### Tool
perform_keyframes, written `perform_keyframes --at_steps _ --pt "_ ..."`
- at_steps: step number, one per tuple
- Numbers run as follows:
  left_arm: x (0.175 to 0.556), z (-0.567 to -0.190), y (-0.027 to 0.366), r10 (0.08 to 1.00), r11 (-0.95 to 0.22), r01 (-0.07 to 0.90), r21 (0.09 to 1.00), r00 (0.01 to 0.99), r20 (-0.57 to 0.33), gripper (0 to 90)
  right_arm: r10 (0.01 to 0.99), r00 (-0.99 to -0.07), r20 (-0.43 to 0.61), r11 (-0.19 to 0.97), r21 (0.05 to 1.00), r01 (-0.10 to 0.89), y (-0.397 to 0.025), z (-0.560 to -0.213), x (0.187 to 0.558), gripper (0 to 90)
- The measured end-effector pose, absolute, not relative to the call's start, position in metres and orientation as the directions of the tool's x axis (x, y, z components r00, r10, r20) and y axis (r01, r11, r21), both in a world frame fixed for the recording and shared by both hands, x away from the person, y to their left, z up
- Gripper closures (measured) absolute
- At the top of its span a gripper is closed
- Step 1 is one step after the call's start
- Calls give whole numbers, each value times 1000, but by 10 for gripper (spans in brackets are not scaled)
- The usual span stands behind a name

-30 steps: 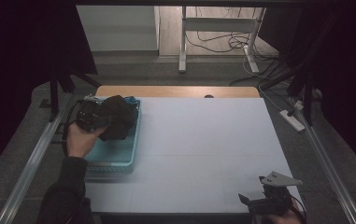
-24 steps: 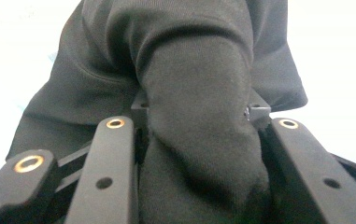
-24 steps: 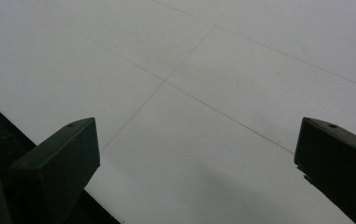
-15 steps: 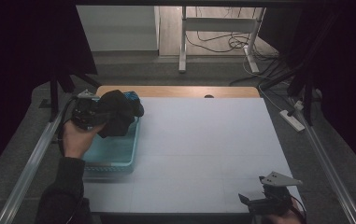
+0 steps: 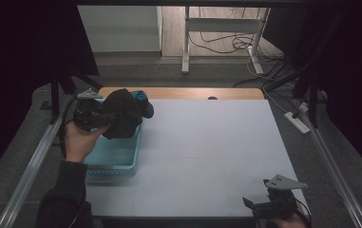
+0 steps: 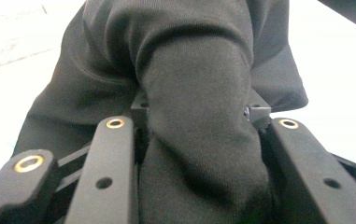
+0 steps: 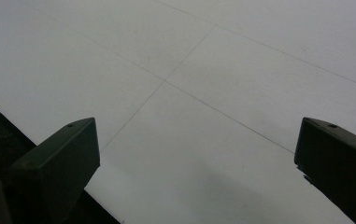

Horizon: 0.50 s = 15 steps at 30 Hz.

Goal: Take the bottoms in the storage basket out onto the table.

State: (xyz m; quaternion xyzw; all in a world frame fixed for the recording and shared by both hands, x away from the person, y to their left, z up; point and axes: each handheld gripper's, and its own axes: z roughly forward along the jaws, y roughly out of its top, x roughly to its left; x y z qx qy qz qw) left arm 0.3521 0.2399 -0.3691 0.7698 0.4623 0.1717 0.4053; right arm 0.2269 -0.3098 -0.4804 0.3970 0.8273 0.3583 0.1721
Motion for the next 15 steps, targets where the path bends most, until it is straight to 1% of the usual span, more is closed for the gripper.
perform_keyframes --at_steps 15 --pt "343 -354 213 805 -292 518 804 587 -85 602 780 -625 -1 429 729 534 -310 -480 227 5"
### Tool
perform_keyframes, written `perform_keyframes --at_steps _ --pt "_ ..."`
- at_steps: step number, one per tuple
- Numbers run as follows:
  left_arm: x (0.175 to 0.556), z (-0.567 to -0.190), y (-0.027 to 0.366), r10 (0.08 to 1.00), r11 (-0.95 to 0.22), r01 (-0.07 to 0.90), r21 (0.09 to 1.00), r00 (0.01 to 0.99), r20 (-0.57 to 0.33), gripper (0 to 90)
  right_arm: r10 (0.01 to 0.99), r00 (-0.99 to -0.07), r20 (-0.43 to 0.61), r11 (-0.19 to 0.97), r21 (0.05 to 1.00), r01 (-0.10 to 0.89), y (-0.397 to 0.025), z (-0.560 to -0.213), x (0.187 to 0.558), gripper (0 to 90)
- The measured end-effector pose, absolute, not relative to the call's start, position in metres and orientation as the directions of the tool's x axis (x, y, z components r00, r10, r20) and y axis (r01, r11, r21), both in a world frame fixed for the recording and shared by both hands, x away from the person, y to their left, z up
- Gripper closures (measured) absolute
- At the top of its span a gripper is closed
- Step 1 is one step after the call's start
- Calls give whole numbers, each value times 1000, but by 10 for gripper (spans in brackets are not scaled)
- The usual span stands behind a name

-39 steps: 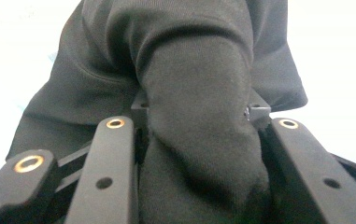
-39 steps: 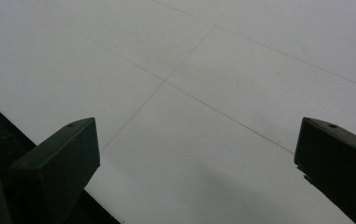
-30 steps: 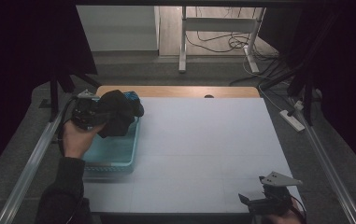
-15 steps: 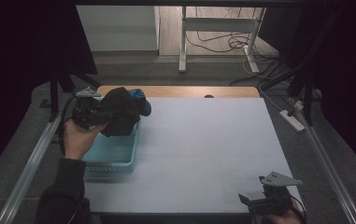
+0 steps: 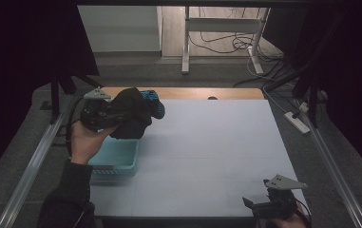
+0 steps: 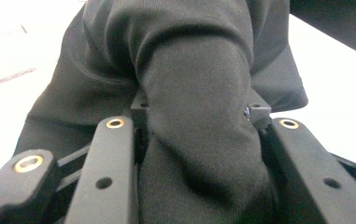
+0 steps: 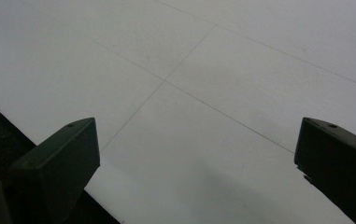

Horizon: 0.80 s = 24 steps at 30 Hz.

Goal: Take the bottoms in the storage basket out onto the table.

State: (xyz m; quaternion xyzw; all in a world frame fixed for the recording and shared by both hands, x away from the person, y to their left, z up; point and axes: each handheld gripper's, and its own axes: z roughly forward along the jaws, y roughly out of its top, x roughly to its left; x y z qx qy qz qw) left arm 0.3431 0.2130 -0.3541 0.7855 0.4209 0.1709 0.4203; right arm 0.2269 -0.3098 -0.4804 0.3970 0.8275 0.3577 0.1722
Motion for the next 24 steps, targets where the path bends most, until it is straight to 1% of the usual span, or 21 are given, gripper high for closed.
perform_keyframes --at_steps 24 --pt "344 -352 155 716 -384 453 805 696 -50 601 780 -626 -2 431 728 534 -310 -481 227 6"
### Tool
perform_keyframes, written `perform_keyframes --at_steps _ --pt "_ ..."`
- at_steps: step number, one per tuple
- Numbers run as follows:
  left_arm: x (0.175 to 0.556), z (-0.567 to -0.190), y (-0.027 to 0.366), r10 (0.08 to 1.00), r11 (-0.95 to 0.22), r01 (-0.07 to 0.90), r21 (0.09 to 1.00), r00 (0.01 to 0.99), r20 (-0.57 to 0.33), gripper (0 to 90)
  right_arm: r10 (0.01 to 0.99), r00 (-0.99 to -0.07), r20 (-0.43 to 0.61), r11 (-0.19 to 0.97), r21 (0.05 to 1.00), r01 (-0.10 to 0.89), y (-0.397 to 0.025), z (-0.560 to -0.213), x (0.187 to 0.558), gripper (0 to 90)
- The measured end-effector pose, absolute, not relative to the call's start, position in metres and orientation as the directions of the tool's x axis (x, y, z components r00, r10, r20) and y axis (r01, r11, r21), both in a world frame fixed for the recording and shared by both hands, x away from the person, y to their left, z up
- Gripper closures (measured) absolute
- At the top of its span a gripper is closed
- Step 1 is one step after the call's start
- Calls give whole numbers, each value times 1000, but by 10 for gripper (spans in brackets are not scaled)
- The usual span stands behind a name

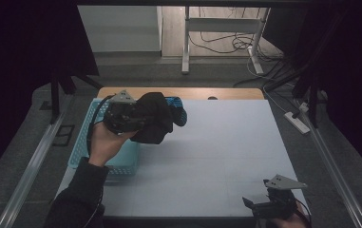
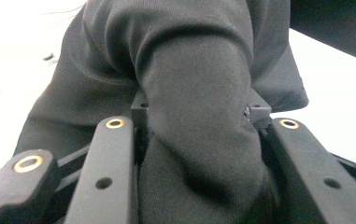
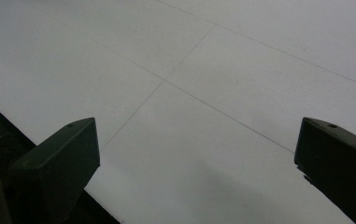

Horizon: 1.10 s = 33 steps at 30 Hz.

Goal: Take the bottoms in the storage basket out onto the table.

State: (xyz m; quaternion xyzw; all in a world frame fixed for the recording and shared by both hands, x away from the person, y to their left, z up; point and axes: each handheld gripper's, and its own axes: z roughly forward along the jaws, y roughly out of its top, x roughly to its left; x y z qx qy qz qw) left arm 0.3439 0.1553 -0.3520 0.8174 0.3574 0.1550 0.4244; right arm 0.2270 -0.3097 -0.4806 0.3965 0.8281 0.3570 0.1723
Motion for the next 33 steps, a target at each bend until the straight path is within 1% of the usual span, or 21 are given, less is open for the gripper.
perform_keyframes --at_steps 12,33 --pt "353 -366 127 680 -426 452 784 731 -52 600 780 -626 -2 430 728 533 -310 -481 227 5" --pt "379 -402 89 663 -459 484 745 745 -76 598 780 -626 1 429 728 535 -310 -481 227 6"
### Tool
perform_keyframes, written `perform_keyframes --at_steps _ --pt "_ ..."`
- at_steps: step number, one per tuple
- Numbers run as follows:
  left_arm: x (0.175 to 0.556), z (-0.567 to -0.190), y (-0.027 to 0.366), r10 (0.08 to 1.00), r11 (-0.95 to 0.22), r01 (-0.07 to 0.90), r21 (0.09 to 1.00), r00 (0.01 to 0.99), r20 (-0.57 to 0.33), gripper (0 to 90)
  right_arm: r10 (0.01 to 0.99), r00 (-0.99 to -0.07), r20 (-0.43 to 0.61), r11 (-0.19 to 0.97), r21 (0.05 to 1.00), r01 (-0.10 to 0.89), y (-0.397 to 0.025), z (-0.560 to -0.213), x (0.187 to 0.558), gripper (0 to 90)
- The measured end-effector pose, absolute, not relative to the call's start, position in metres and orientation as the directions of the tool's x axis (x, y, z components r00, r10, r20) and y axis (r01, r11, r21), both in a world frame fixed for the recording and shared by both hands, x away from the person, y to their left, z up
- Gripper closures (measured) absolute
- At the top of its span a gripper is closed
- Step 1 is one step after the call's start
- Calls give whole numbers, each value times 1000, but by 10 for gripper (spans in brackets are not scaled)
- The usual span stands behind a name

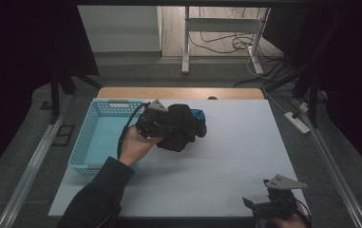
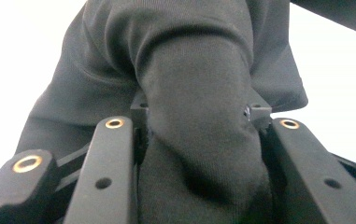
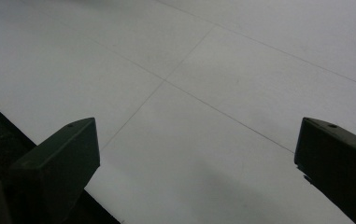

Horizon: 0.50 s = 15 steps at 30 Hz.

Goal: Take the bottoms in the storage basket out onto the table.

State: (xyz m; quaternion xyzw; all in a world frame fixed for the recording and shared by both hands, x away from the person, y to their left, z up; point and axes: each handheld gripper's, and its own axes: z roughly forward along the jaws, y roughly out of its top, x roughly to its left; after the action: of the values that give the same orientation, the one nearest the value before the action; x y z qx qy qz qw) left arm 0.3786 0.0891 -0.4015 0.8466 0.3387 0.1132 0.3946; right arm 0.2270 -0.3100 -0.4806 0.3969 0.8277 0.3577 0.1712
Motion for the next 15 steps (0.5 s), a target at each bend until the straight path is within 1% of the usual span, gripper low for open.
perform_keyframes --at_steps 15 --pt "392 -431 72 667 -489 523 698 740 -86 591 779 -627 1 429 728 535 -310 -481 227 5"
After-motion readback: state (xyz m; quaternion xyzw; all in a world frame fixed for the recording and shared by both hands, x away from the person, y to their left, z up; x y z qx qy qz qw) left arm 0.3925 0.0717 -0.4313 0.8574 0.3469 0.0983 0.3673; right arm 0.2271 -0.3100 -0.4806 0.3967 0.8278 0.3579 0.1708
